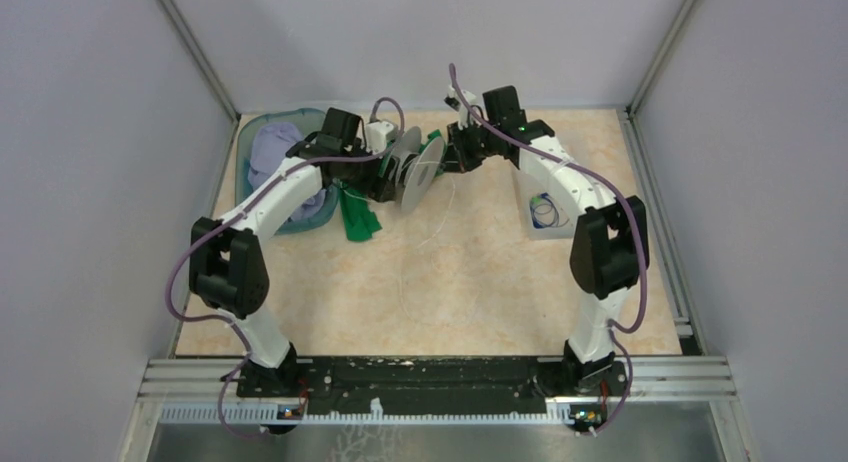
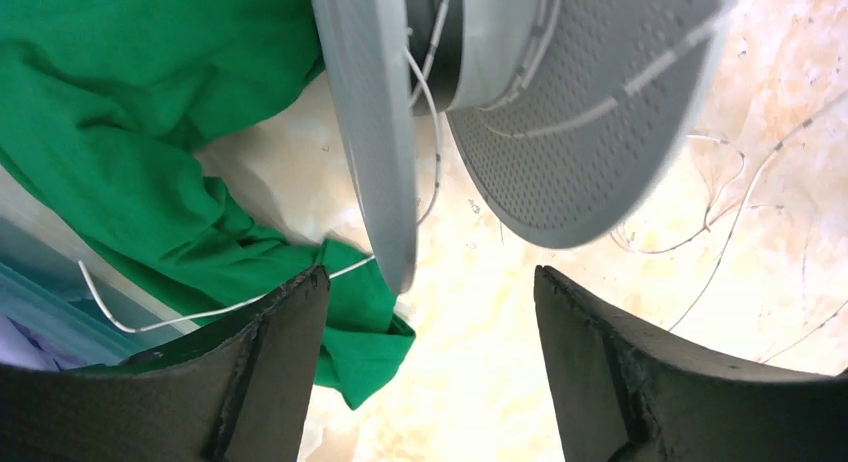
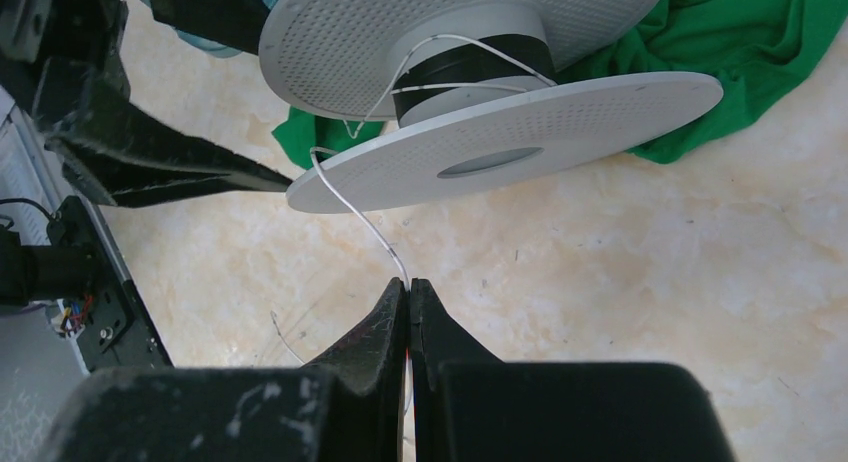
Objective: Wrap the cables
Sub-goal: Wrap the cable around the cable reel.
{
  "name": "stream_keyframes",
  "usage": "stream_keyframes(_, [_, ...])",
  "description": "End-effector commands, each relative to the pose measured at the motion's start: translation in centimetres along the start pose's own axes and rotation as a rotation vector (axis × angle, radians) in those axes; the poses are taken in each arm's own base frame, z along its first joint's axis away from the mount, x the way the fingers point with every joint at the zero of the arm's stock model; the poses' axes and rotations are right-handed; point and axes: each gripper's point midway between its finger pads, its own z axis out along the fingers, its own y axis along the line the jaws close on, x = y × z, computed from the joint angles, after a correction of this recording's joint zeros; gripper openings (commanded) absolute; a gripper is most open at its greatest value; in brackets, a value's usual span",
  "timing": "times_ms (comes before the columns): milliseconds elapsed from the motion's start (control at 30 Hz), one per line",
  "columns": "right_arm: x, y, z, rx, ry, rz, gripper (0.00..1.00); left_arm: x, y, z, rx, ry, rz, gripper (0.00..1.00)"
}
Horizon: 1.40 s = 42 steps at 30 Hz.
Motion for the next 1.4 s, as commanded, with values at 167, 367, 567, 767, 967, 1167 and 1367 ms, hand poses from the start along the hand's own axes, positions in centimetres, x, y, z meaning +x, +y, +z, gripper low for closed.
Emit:
stream_keyframes(167, [-2.5, -0.6, -0.3, 0.009, -0.058, -0.027, 0.00, 0.1, 1.0, 0.4, -0.030, -0.169, 0.224, 0.82])
stream_keyframes(367, [-2.0, -0.8, -0.1, 0.007, -0.046, -0.025, 0.00, 0.6, 2.1, 2.4, -0.072, -0.193, 0.224, 0.80])
stream_keyframes(567, [-1.7, -1.1, -0.2, 0.008, -0.040, -0.022, 0.00, 0.7, 2.8, 4.0, -0.094, -0.206, 0.185, 0.72])
stream_keyframes(767, [-2.0, -1.0, -0.5, 0.004, -0.046, -0.025, 0.00, 1.3, 3.2, 4.9, -0.110, -0.211, 0.157, 0.62])
stream_keyframes(967, [-2.2, -1.0, -0.5, 0.006, -0.049, -0.033, 0.00, 1.4, 3.0, 5.1, -0.116, -0.229, 0.128, 0.49])
stream_keyframes(1167, [-2.6, -1.0, -0.7, 0.008, -0.056, -0.043, 0.00, 1.4, 2.9, 4.8, -0.132, -0.234, 0.083, 0.35])
stream_keyframes(1367, [-2.6, -0.9, -0.7, -0.001, -0.055, -0.050, 0.00, 0.9, 2.7, 4.3, -0.130, -0.234, 0.018, 0.21])
